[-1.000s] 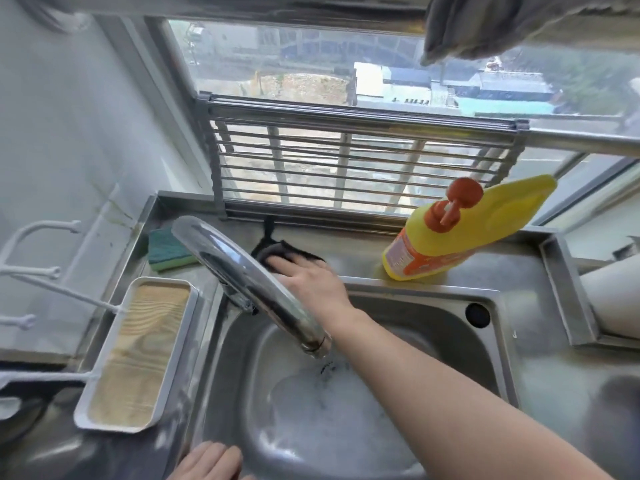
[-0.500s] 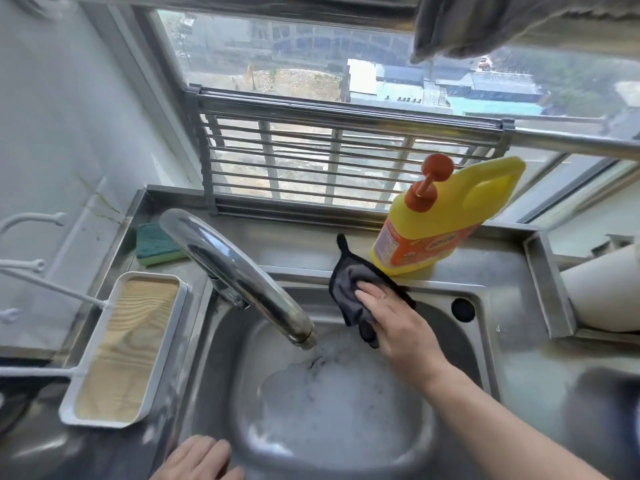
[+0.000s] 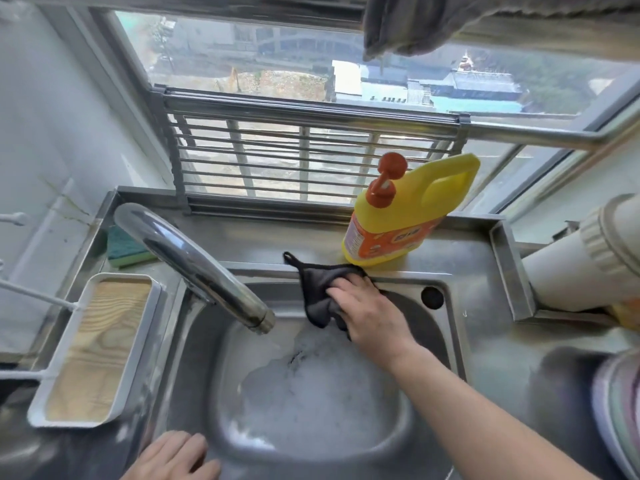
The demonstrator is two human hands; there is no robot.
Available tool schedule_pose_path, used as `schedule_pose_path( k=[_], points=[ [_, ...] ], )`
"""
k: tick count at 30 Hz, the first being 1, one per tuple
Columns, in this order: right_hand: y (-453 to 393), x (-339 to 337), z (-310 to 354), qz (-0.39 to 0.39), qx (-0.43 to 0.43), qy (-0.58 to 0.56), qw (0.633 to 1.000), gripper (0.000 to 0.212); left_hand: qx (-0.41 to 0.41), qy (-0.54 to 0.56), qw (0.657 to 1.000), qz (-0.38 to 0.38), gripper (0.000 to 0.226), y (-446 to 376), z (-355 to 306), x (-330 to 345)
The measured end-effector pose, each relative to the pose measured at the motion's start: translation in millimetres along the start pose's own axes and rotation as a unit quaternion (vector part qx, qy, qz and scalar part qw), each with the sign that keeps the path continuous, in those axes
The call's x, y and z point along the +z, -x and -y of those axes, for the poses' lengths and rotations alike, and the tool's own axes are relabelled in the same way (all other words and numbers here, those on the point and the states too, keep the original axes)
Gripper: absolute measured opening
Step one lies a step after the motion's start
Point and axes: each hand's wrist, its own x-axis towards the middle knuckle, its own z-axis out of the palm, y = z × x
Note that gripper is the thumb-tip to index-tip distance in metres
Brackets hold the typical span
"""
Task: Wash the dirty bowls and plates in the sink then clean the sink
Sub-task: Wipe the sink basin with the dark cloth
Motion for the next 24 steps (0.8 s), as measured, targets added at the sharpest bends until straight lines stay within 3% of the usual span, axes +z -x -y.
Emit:
schedule_pose_path(
  k=[2, 3, 5, 7, 8, 9, 10, 11, 12, 13, 14, 15, 16, 18, 20, 21, 22, 24],
  points=[
    [-27, 8, 25, 0.03, 0.019, -0.075, 0.997, 0.026, -0.089, 0.0, 0.996, -0.018, 0.034, -19, -2, -1],
    [-39, 10, 37, 0.045, 0.051, -0.126, 0.99, 0.024, -0.123, -0.003, 0.992, -0.023, 0.024, -17, -5, 2],
    [-56, 4, 57, 0.068, 0.124, -0.209, 0.967, 0.02, -0.148, 0.036, 0.988, -0.011, 0.022, -11, -18, -1],
    [-56, -4, 69, 0.061, 0.206, -0.34, 0.915, 0.019, -0.151, 0.073, 0.986, -0.012, 0.021, -10, -14, -6],
    [-49, -6, 71, 0.042, 0.249, -0.444, 0.86, 0.021, -0.135, 0.079, 0.988, -0.016, 0.021, -12, -10, -13],
    [-40, -8, 73, 0.02, 0.296, -0.56, 0.774, 0.025, -0.131, 0.074, 0.988, -0.022, 0.022, -12, -9, -16],
    [-26, -8, 75, 0.004, 0.338, -0.677, 0.654, 0.031, -0.119, 0.068, 0.99, -0.026, 0.022, -12, -13, -15],
    [-12, -6, 80, -0.001, 0.358, -0.781, 0.512, 0.039, -0.111, 0.07, 0.991, -0.023, 0.022, -11, -16, -16],
    [0, 0, 89, -0.002, 0.359, -0.844, 0.398, 0.046, -0.11, 0.071, 0.991, -0.022, 0.023, -12, -17, -19],
    [8, 5, 105, 0.007, 0.363, -0.876, 0.316, 0.048, -0.119, 0.076, 0.99, -0.012, 0.023, -12, -17, -22],
    [14, 16, 124, 0.022, 0.383, -0.886, 0.26, 0.044, -0.126, 0.078, 0.989, -0.005, 0.023, -11, -18, -22],
    [16, 29, 144, 0.041, 0.397, -0.884, 0.243, 0.037, -0.13, 0.09, 0.987, 0.004, 0.023, -11, -18, -25],
    [13, 43, 161, 0.048, 0.43, -0.849, 0.305, 0.027, -0.129, 0.096, 0.987, 0.015, 0.023, -11, -18, -28],
    [0, 68, 190, 0.048, 0.443, -0.741, 0.502, 0.015, -0.138, 0.122, 0.982, 0.031, 0.02, -10, -17, -21],
    [-20, 75, 215, 0.077, 0.389, -0.599, 0.696, 0.015, -0.138, 0.116, 0.981, 0.074, 0.018, -8, -15, -10],
    [-29, 76, 225, 0.08, 0.344, -0.531, 0.77, 0.018, -0.139, 0.112, 0.978, 0.107, 0.026, -7, -15, -5],
    [-40, 73, 233, 0.083, 0.296, -0.475, 0.824, 0.02, -0.133, 0.098, 0.978, 0.128, 0.037, -6, -16, -1],
    [-52, 65, 249, 0.082, 0.215, -0.424, 0.876, 0.037, -0.135, 0.088, 0.972, 0.172, 0.057, -8, -14, -6]
  ],
)
